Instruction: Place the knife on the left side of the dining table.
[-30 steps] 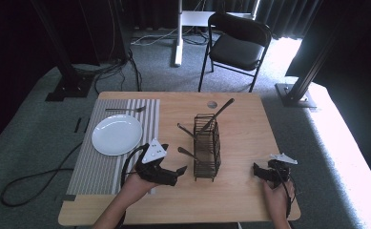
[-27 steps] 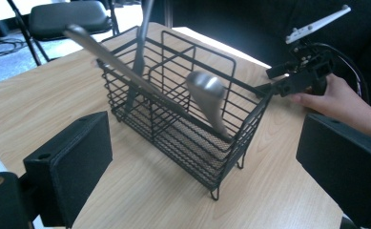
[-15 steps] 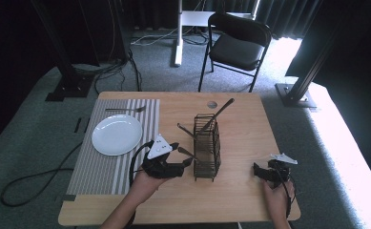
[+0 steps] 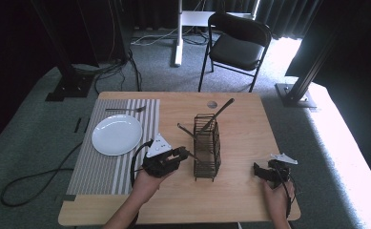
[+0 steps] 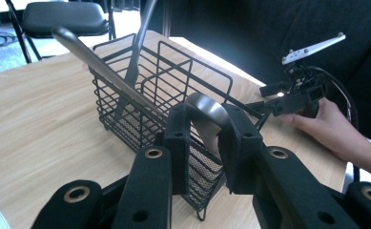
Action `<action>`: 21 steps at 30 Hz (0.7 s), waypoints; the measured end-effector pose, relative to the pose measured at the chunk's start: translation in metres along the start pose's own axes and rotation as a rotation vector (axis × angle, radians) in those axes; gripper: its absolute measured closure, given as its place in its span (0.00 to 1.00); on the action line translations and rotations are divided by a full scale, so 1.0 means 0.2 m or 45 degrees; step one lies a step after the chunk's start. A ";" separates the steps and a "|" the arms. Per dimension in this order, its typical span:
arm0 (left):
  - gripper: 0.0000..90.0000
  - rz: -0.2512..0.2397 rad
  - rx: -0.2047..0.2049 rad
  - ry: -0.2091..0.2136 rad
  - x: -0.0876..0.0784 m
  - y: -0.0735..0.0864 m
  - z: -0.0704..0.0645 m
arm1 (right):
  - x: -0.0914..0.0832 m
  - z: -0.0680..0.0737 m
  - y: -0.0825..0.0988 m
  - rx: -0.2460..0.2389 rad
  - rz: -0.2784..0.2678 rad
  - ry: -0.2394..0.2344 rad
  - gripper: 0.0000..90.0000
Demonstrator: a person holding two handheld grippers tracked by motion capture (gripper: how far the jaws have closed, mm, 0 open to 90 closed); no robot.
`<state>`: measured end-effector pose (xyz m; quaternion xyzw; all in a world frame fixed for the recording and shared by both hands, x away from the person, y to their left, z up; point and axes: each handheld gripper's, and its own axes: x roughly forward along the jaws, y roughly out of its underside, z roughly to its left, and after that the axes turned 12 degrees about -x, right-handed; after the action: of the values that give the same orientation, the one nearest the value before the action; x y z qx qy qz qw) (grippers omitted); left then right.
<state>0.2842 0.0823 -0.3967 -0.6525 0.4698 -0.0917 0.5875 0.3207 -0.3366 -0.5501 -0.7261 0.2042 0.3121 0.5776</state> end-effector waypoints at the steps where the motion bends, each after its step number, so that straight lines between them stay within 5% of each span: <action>1: 0.83 0.003 0.000 0.005 0.00 -0.01 0.00 | 0.00 0.00 0.00 0.000 0.000 0.000 0.15; 21: 0.90 -0.059 0.010 0.072 0.19 -0.17 -0.12 | 0.00 0.00 0.00 0.001 0.002 -0.001 0.15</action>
<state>0.3055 0.0351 -0.3778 -0.6580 0.4706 -0.1257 0.5743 0.3206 -0.3366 -0.5499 -0.7255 0.2046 0.3127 0.5779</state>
